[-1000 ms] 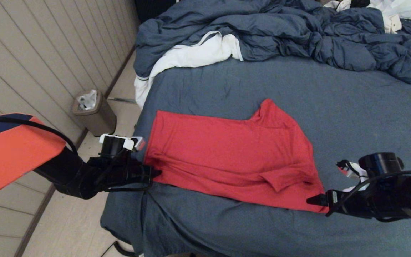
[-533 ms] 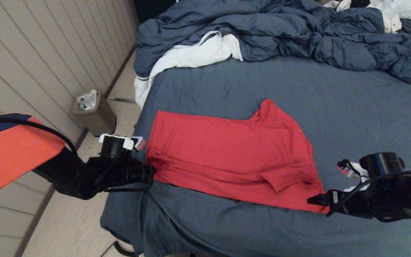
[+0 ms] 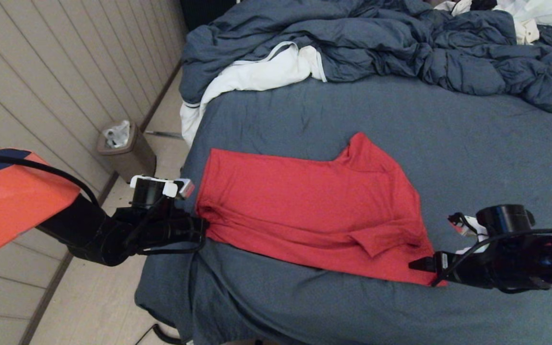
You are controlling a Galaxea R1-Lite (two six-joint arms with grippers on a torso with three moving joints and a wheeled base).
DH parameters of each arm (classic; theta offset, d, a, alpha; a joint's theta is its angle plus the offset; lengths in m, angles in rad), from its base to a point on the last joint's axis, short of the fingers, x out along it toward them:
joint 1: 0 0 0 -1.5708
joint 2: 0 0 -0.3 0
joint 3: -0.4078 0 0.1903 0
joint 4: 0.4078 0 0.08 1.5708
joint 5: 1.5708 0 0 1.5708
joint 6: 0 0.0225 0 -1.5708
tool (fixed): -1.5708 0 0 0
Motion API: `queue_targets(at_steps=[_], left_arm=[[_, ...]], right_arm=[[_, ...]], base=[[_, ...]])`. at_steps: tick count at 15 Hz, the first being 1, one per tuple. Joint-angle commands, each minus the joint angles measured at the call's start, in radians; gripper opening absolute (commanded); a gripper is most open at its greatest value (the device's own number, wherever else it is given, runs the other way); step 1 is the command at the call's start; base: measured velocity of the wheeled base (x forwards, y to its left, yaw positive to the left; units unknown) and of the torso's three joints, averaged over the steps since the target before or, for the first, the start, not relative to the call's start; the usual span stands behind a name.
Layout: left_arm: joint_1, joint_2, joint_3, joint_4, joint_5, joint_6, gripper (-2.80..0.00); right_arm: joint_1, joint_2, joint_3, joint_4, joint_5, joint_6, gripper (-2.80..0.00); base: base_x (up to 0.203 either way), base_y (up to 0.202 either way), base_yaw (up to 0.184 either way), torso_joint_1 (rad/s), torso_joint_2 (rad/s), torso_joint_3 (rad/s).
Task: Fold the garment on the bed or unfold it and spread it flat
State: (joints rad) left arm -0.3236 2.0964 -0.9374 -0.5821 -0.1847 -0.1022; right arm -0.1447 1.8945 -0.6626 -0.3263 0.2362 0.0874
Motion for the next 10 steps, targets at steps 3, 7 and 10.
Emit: queue_targets(at_steps=[3, 7, 10], left_arm=[[-0.002, -0.001, -0.003, -0.004, -0.001, -0.001, -2.8], [-0.002, 0.002, -0.006, -0.004, -0.001, -0.002, -2.8], [-0.011, -0.013, 0.006, -0.001, 0.002, -0.004, -2.8]], right_arm=[[-0.001, 0.061, 0.015, -0.068, -0.003, -0.003, -2.8], [0.0, 0.08, 0.017, -0.069, -0.001, -0.002, -2.8], [0.002, 0.058, 0.029, -0.065, -0.001, 0.003, -2.8]], base=[[0.0, 0.0, 0.0, 0.0, 0.0, 0.0], [0.0, 0.0, 0.0, 0.0, 0.0, 0.0], [0.0, 0.0, 0.0, 0.0, 0.0, 0.0]])
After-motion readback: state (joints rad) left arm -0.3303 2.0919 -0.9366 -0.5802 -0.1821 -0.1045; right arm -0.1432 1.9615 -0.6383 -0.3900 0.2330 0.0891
